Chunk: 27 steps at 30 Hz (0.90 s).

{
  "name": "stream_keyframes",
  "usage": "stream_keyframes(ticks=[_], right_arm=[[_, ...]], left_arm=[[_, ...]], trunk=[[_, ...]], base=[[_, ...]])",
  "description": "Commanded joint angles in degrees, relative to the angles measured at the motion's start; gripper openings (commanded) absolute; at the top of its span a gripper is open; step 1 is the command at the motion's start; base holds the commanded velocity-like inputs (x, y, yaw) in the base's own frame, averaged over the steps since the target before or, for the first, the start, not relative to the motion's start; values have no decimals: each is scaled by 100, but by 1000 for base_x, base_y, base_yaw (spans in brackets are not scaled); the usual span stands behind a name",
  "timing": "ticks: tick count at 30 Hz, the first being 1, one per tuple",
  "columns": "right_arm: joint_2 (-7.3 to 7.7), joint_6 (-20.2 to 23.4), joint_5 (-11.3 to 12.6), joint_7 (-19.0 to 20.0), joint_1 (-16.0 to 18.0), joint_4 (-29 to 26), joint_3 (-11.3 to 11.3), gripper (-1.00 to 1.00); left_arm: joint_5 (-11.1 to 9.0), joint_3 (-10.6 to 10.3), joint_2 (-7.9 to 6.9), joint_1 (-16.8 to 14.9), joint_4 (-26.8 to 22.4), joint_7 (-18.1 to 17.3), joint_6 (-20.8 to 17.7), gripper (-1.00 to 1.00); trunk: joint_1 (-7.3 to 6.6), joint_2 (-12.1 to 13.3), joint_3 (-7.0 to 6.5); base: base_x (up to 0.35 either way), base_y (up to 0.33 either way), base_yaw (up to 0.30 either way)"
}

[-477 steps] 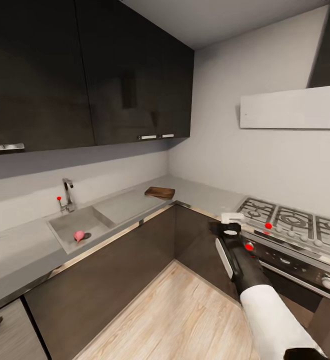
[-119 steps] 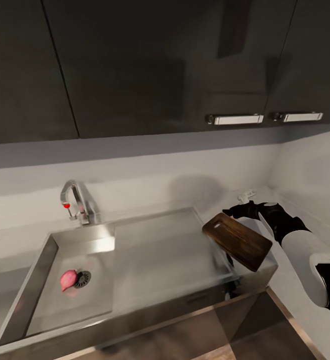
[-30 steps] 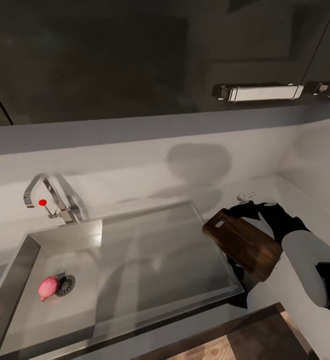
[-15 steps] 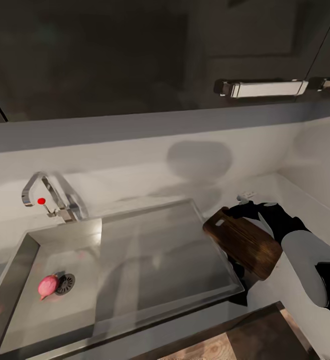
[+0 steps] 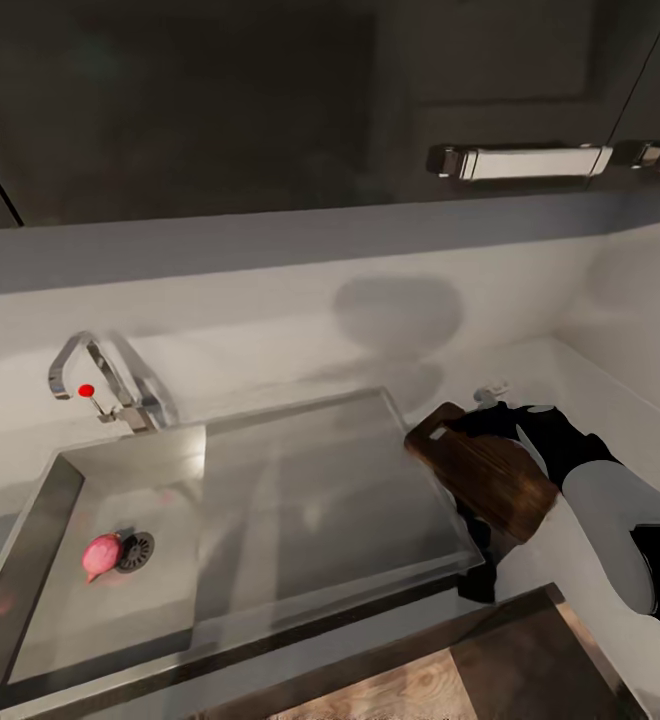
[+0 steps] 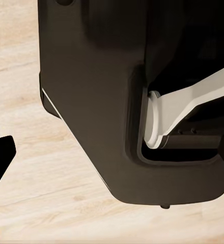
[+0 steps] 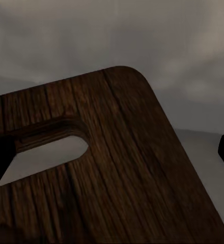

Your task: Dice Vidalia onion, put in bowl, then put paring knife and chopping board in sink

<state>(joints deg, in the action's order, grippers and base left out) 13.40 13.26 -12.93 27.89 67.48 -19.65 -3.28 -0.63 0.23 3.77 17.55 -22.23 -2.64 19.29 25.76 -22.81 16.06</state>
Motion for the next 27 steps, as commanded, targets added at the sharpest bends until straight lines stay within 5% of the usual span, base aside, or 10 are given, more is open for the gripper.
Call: stream_keyframes(ticks=[1, 27], right_arm=[[5, 27, -8, 14, 2, -12, -33, 100], [5, 27, -8, 6, 2, -12, -33, 100]], left_arm=[[-7, 4, 1, 3, -10, -17, 5, 100], [-7, 4, 5, 3, -8, -14, -4, 100]], trunk=[[2, -11, 17], [2, -11, 202]], base=[[-63, 0, 0], [57, 0, 0]])
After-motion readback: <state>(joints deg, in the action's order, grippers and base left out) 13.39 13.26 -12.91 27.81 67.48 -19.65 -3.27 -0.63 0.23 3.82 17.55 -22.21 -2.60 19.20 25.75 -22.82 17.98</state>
